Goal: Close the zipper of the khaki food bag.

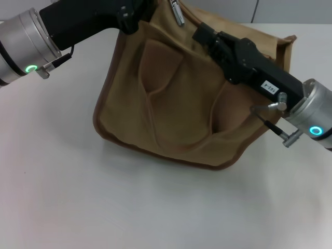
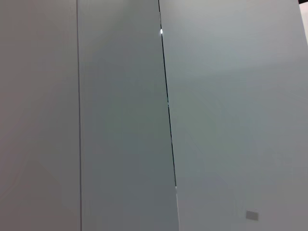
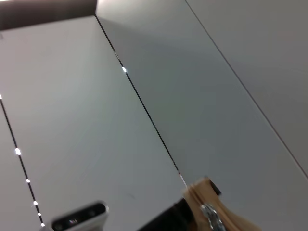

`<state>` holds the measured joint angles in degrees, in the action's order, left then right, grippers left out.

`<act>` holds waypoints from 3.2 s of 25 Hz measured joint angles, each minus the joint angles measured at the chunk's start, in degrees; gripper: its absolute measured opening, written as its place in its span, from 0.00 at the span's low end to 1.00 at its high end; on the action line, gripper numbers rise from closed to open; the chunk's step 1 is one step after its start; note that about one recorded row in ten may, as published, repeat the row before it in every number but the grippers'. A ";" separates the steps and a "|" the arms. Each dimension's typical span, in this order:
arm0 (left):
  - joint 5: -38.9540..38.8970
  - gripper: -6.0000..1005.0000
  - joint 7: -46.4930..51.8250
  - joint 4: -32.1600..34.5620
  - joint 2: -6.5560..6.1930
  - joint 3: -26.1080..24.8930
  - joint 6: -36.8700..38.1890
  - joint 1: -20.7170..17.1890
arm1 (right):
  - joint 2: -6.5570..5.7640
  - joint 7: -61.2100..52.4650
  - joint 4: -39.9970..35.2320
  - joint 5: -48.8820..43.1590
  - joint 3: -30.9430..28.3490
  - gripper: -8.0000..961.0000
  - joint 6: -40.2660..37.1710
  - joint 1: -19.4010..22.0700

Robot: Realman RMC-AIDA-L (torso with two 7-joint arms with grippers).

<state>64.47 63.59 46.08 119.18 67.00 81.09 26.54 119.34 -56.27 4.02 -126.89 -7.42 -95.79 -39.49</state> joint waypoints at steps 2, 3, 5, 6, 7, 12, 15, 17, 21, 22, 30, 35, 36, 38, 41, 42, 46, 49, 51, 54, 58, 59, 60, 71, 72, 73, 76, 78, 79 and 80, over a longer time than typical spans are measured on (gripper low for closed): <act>-0.01 0.03 0.11 0.00 0.00 0.16 0.03 0.00 | 0.07 0.71 0.00 0.07 -0.34 0.03 -0.95 0.10; -0.03 0.03 0.16 0.01 0.00 0.37 0.03 0.00 | 0.08 0.76 0.01 0.03 -0.33 0.05 -0.99 -0.60; -0.06 0.03 0.16 0.00 0.00 0.57 0.03 0.01 | 0.09 0.69 0.02 -0.09 -0.17 0.09 -0.76 -1.41; -0.06 0.03 0.16 0.00 0.00 0.57 0.03 0.01 | 0.09 0.69 0.02 -0.09 -0.17 0.11 -0.76 -1.41; -0.06 0.03 0.16 0.00 0.00 0.63 0.03 0.04 | 0.10 0.55 0.02 -0.15 -0.11 0.13 -0.51 -1.87; -0.06 0.03 0.16 -0.11 0.00 0.76 0.03 0.21 | 0.10 0.19 0.07 -0.26 -0.01 0.22 1.26 -3.06; -0.06 0.03 0.16 -0.10 0.00 0.77 0.02 0.22 | 0.14 -0.17 0.07 -0.26 0.00 0.28 2.38 -3.00; -0.06 0.03 0.17 -0.09 0.00 0.77 0.02 0.23 | 0.17 -0.28 0.04 -0.25 -0.11 0.32 2.83 -2.69; -0.06 0.03 0.22 -0.13 0.00 0.84 -0.03 0.62 | 0.17 -0.65 0.20 -0.26 0.03 0.36 3.63 -3.42; -0.06 0.03 0.22 -0.17 0.00 0.92 -0.06 0.68 | 0.18 -0.65 0.27 -0.26 0.03 0.36 3.86 -3.74; -0.18 0.03 0.22 -0.03 0.01 1.43 -0.41 0.72 | 0.22 -1.30 0.39 -0.32 0.20 0.36 5.01 -4.76; -0.47 0.03 -0.02 -0.25 0.00 1.48 -0.48 0.70 | 0.20 -2.00 0.49 -0.32 0.42 0.36 4.63 -5.01; -0.49 0.03 -0.12 -0.27 0.00 1.52 -0.53 0.72 | 0.19 -2.00 0.51 -0.36 0.44 0.36 4.63 -5.09; -0.50 0.03 -0.17 -0.32 0.00 1.62 -0.55 0.72 | 0.18 -2.06 0.70 -0.38 0.44 0.36 4.37 -5.34; -0.52 0.03 -0.25 -0.38 0.00 1.65 -0.61 0.73 | 0.18 -2.09 0.90 -0.42 0.52 0.35 4.09 -5.48; -0.52 0.03 -0.26 -0.39 0.00 1.64 -0.64 0.72 | 0.18 -2.09 0.93 -0.44 0.53 0.35 4.00 -5.47; -0.62 0.03 -0.26 -0.29 0.00 1.65 -0.68 0.61 | 0.18 -1.97 0.93 -0.46 0.23 0.35 3.62 -5.16; -0.62 0.03 -0.28 -0.33 0.00 1.64 -0.68 0.65 | 0.19 -1.99 0.79 -0.45 0.04 0.35 3.60 -5.42; -0.64 0.03 -0.29 -0.37 0.00 1.64 -0.69 0.70 | 0.19 -2.04 0.81 -0.45 0.03 0.35 3.81 -5.72; -0.68 0.03 -0.31 -0.37 -0.01 1.64 -0.70 0.71 | 0.18 -2.04 0.86 -0.41 0.05 0.35 4.05 -6.17; -0.69 0.03 -0.31 -0.36 0.00 1.64 -0.70 0.71 | 0.25 -2.06 0.85 -0.06 0.03 0.34 4.49 -6.23; -0.69 0.03 -0.31 -0.36 0.00 1.64 -0.70 0.71 | 0.25 -2.06 0.85 -0.06 0.03 0.34 4.49 -6.23; -0.69 0.03 -0.31 -0.36 0.00 1.64 -0.70 0.71 | 0.22 -2.09 0.83 -0.04 0.00 0.34 4.84 -6.14; -0.68 0.03 -0.33 -0.44 0.00 1.60 -0.69 0.70 | 0.19 -2.09 0.86 -0.14 0.03 0.02 5.58 -6.16; -0.68 0.03 -0.34 -0.45 0.00 1.59 -0.68 0.70 | 0.19 -2.09 0.85 -0.15 0.03 0.02 5.58 -6.09; -0.68 0.03 -0.39 -0.47 0.01 1.56 -0.68 0.64 | 0.21 -2.09 0.76 -0.15 0.03 0.02 5.45 -5.76; -0.68 0.03 -0.39 -0.47 0.01 1.46 -0.66 0.48 | 0.23 -2.09 0.68 -0.15 0.02 0.02 5.16 -5.34; -0.70 0.03 -0.40 -0.57 0.00 1.22 -0.65 0.18 | 0.22 -2.09 0.63 -0.04 -0.02 0.02 4.84 -4.35; -0.70 0.03 -0.40 -0.57 0.00 1.22 -0.65 0.18 | 0.22 -2.09 0.63 -0.04 -0.02 0.02 4.84 -4.35; -0.74 0.03 -0.41 -0.93 0.00 1.03 -0.63 0.07 | 0.16 -2.10 0.59 0.00 -0.03 0.02 4.34 -3.86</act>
<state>63.73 63.18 45.15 119.17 68.03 80.46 26.61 119.50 -58.37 4.61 -126.89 -7.45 -91.45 -43.35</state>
